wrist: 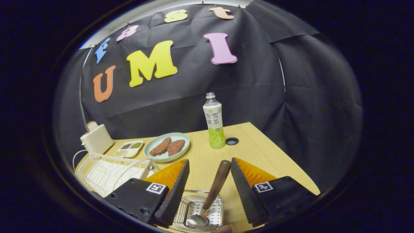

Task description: Take the plate from the dish rack, then take the spoon from the basket and place it into the plate.

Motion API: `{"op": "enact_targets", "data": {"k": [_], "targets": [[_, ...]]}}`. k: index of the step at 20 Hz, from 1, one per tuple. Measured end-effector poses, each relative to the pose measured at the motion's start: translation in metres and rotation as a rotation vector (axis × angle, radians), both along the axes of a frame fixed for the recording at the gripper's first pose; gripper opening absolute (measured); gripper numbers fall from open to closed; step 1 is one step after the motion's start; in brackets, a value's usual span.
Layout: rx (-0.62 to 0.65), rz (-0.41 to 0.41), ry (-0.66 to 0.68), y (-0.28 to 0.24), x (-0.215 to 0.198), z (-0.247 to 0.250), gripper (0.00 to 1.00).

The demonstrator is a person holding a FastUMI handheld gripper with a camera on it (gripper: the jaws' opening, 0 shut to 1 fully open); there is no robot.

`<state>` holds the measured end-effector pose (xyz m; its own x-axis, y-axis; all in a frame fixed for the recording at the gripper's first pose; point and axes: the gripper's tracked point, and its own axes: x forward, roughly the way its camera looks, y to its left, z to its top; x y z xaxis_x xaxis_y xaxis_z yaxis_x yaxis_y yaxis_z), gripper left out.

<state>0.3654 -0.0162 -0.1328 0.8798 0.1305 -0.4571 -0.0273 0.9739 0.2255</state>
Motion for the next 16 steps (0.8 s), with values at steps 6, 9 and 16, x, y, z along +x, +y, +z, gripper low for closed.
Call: {"op": "enact_targets", "data": {"k": [6,9,16], "targets": [[0.026,-0.033,-0.003,-0.007,0.0,-0.001,0.41],[0.064,-0.045,-0.006,-0.007,-0.006,0.005,0.24],[0.069,-0.087,-0.094,-0.006,-0.028,0.054,0.13]]}}
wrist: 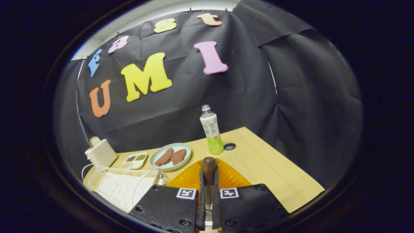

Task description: Take the plate from the dish rack, then take the spoon from the basket and place it into the plate.

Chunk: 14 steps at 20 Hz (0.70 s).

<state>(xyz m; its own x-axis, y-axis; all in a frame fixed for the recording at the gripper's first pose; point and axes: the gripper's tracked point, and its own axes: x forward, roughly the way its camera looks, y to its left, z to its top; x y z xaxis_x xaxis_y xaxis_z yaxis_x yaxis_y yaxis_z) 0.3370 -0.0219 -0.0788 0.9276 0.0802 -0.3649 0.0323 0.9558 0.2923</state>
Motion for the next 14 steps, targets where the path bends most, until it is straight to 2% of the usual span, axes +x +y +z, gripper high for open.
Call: {"op": "enact_targets", "data": {"k": [7,10,14], "targets": [[-0.045,-0.06,-0.188,-0.003,-0.04,0.092,0.13],[-0.041,-0.041,-0.209,0.013,-0.073,0.121,0.13],[-0.049,0.005,-0.202,0.042,-0.122,0.131,0.12]]}}
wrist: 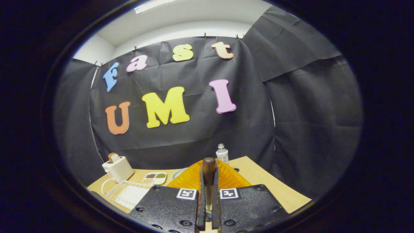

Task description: Take the plate from the dish rack, then take the spoon from the basket and place it into the plate.

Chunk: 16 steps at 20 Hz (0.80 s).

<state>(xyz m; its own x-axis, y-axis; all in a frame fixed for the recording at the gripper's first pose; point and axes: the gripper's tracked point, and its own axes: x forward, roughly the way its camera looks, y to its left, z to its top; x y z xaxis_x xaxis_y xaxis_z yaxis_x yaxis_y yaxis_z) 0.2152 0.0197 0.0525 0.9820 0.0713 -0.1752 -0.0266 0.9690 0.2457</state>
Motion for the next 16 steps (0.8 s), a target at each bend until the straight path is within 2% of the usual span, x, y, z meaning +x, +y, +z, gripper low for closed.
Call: {"op": "enact_targets", "data": {"k": [3,7,16], "targets": [[-0.01,0.069,-0.01,0.032,-0.033,-0.01,0.12],[0.037,0.15,0.029,0.078,-0.064,-0.042,0.12],[0.189,0.215,0.108,0.16,-0.104,-0.102,0.13]]}}
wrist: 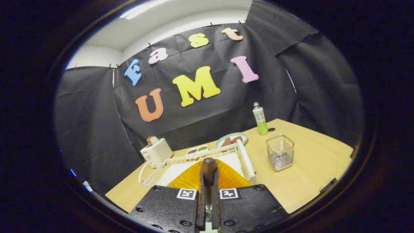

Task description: Take the plate from the dish rack, then take the spoon from the basket and place it into the plate.

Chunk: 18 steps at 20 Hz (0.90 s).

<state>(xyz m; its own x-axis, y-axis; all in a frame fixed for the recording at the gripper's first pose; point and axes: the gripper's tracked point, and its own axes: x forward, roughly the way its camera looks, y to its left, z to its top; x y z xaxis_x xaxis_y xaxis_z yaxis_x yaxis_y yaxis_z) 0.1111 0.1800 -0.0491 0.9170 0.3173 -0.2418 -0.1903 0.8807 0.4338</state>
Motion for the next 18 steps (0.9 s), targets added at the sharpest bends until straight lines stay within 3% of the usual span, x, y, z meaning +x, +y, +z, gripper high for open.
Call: {"op": "enact_targets", "data": {"k": [7,18], "targets": [[0.007,0.031,0.0,0.031,-0.021,-0.015,0.14],[-0.026,0.031,0.011,0.032,-0.027,-0.025,0.22]]}}
